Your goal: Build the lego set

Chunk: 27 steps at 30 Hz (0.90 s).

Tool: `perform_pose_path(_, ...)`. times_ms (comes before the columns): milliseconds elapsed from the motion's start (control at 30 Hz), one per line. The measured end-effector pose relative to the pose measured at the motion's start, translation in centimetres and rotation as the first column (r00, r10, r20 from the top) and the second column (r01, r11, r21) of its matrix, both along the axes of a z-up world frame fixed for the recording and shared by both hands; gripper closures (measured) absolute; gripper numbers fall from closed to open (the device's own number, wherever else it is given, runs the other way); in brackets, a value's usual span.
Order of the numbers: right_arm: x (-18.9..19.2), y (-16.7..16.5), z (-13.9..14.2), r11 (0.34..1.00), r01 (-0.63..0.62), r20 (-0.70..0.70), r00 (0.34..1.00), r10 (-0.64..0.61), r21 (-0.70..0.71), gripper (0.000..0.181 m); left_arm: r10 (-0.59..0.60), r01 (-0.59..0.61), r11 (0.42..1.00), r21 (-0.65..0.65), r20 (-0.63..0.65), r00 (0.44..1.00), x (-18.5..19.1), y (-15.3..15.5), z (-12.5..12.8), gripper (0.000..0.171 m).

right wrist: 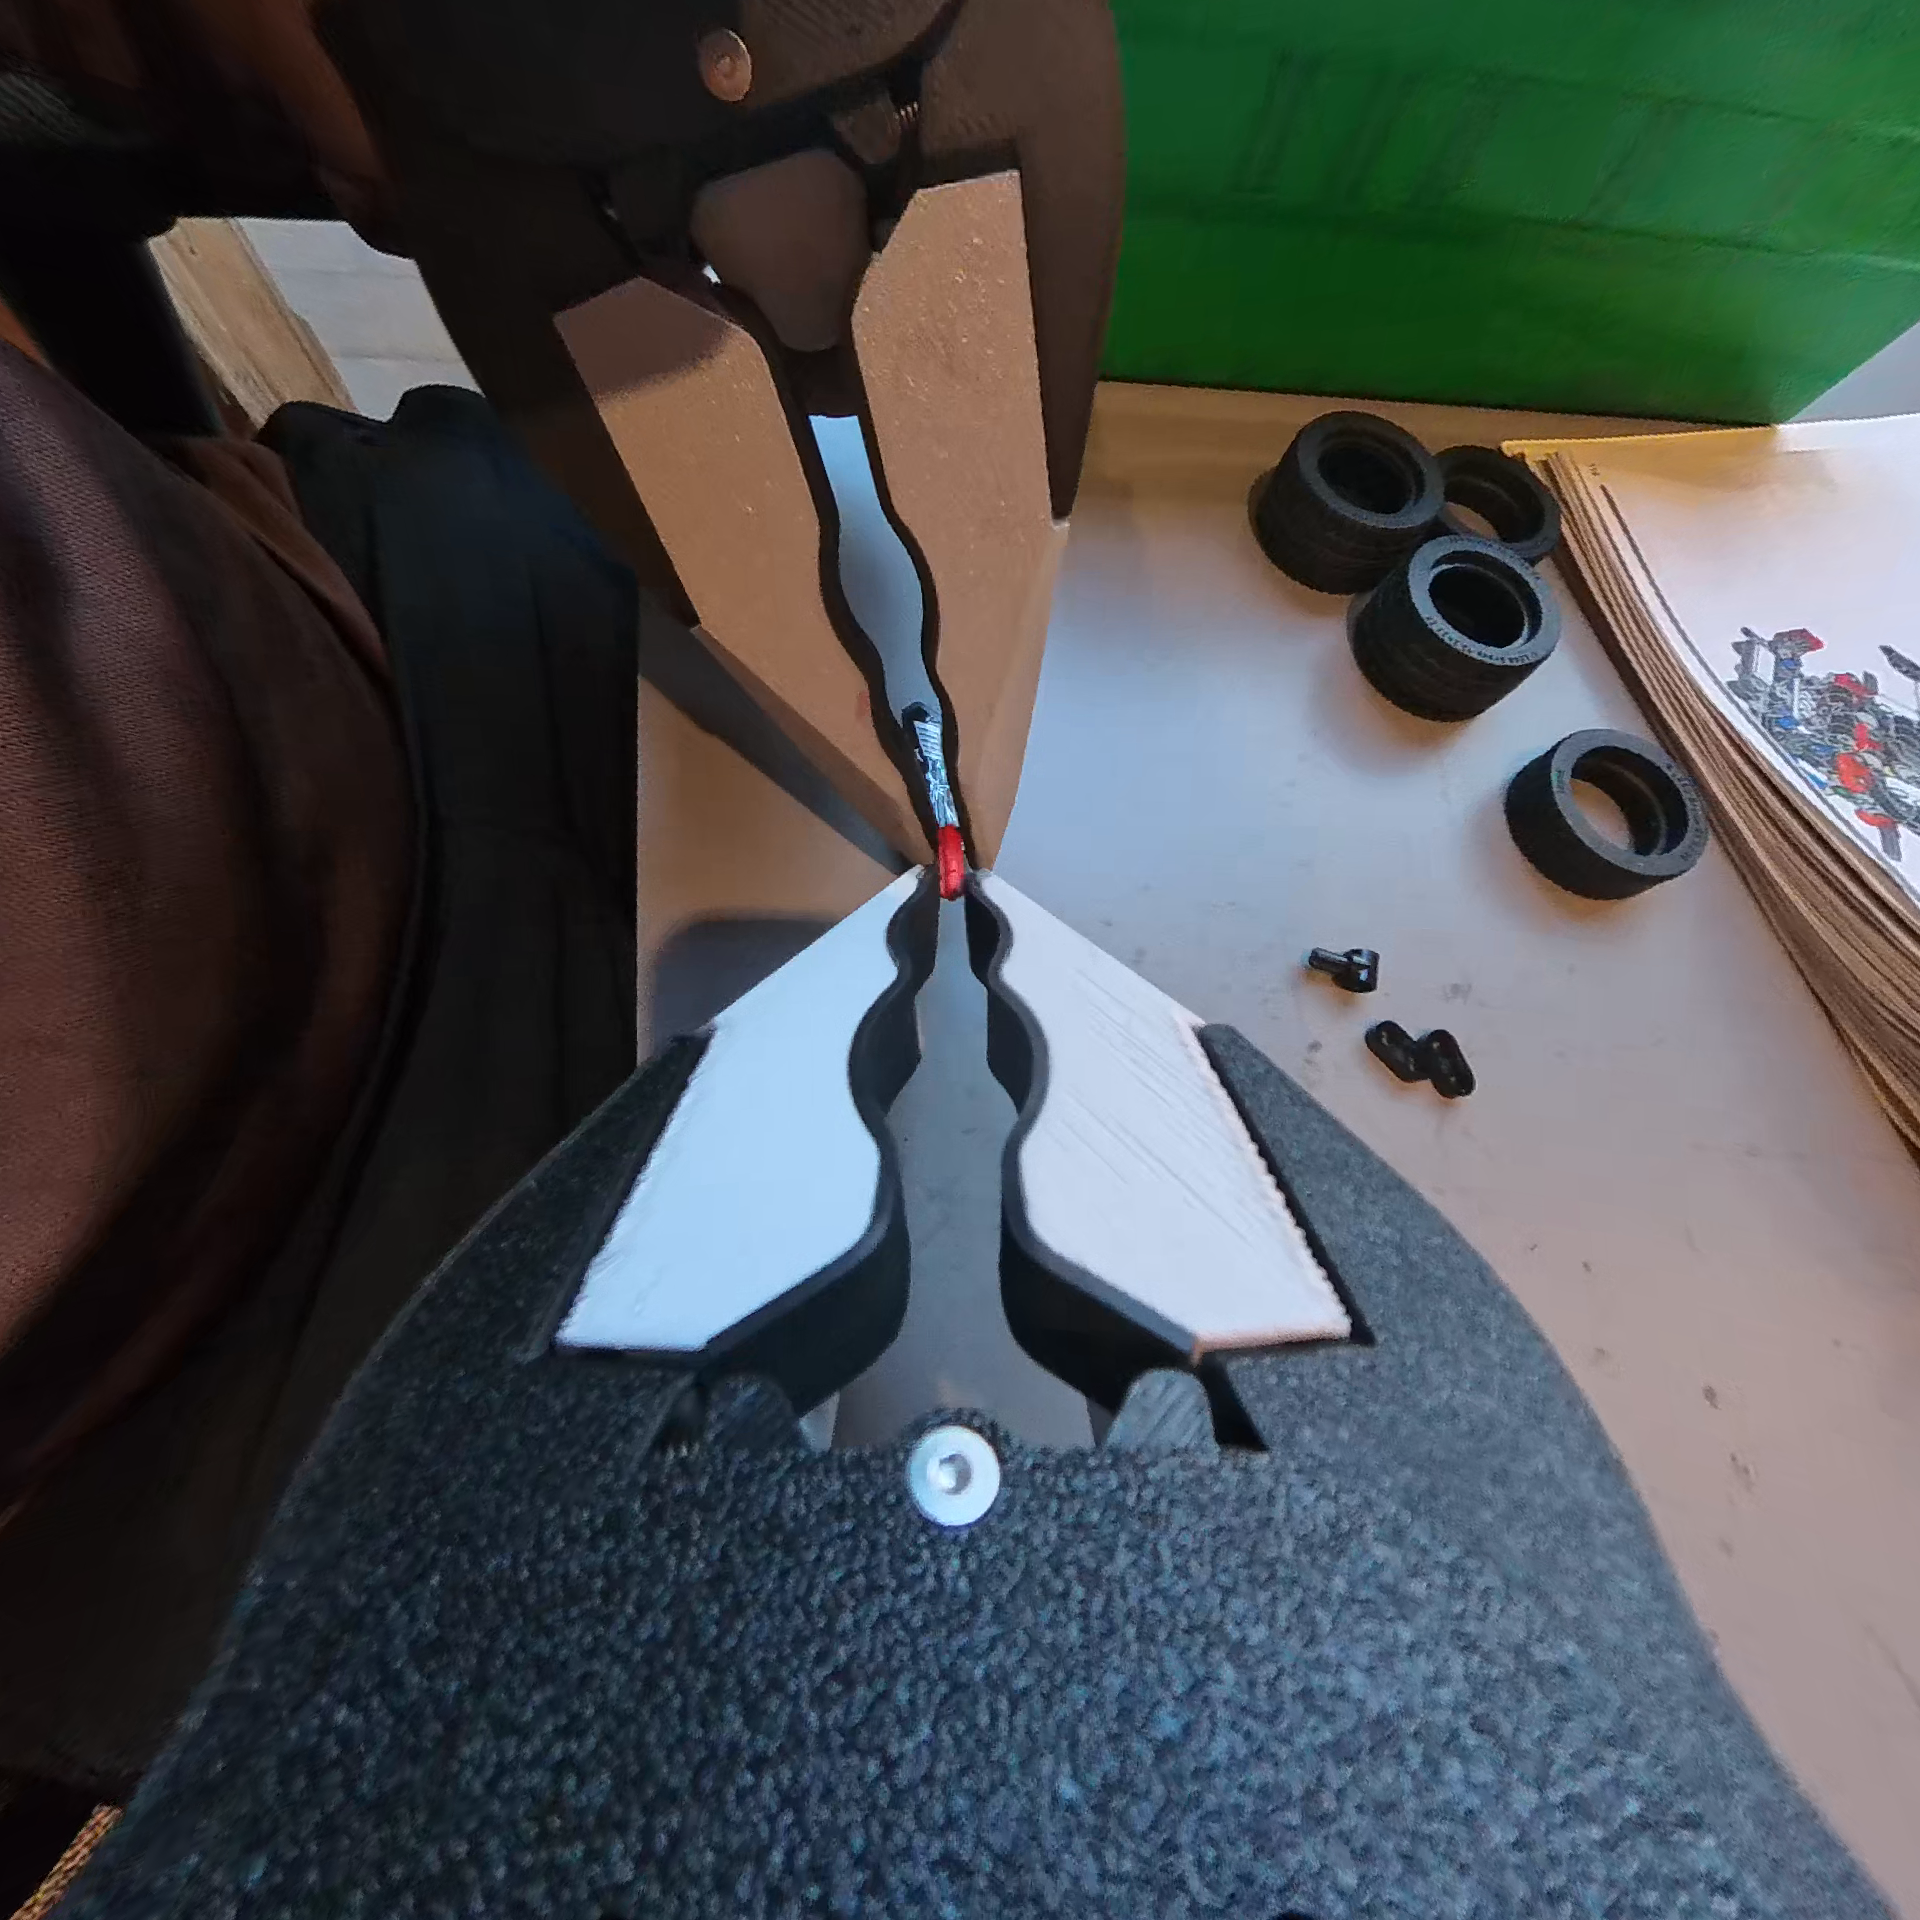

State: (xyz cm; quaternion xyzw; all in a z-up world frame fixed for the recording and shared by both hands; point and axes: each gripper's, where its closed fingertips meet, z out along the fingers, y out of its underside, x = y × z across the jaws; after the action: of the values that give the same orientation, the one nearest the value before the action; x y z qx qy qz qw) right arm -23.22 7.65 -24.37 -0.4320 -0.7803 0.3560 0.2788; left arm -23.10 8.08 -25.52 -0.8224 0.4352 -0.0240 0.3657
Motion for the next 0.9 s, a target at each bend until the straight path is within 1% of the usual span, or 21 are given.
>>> perform_pose_path(133,0.0,-0.1,-0.1,1.000,-0.003,0.009,1.000,0.003,-0.010,0.176,0.007,-0.006,1.000,-0.022,0.024,1.000,0.0,-0.1,-0.1,0.171)
perform_pose_path(200,0.0,-0.1,-0.2,1.000,0.007,0.025,1.000,-0.006,-0.026,0.176,0.013,-0.012,0.999,-0.037,0.023,1.000,-0.5,-0.3,0.0,0.171)
perform_pose_path(267,0.1,0.0,-0.5,0.999,0.016,0.046,0.999,-0.014,-0.031,0.176,0.029,-0.028,0.998,-0.049,0.024,0.999,-1.5,-0.5,0.2,0.164)
perform_pose_path(400,0.2,0.1,-1.1,0.999,0.025,0.089,0.996,-0.021,-0.047,0.176,0.050,-0.042,0.990,-0.138,0.059,0.997,-2.2,-1.2,0.0,0.150)
perform_pose_path(467,0.2,-0.2,-1.3,0.998,0.022,0.106,0.994,-0.016,-0.053,0.176,0.040,-0.026,0.986,-0.165,0.086,0.995,-1.7,-1.4,-0.1,0.151)
perform_pose_path(567,0.3,-0.3,-1.8,0.999,0.024,0.130,0.991,-0.018,-0.045,0.176,0.041,-0.036,0.980,-0.196,0.020,0.999,-2.3,-1.4,-1.3,0.152)
perform_pose_path(700,0.3,-0.3,-2.2,0.998,0.035,0.158,0.987,-0.027,-0.044,0.176,0.027,-0.015,0.975,-0.221,0.052,0.998,-1.8,-1.4,-1.4,0.161)
perform_pose_path(900,0.1,-0.3,-2.4,0.998,0.042,0.168,0.985,-0.034,-0.046,0.177,0.040,-0.021,0.974,-0.224,0.080,0.996,-1.7,-1.3,-1.4,0.162)
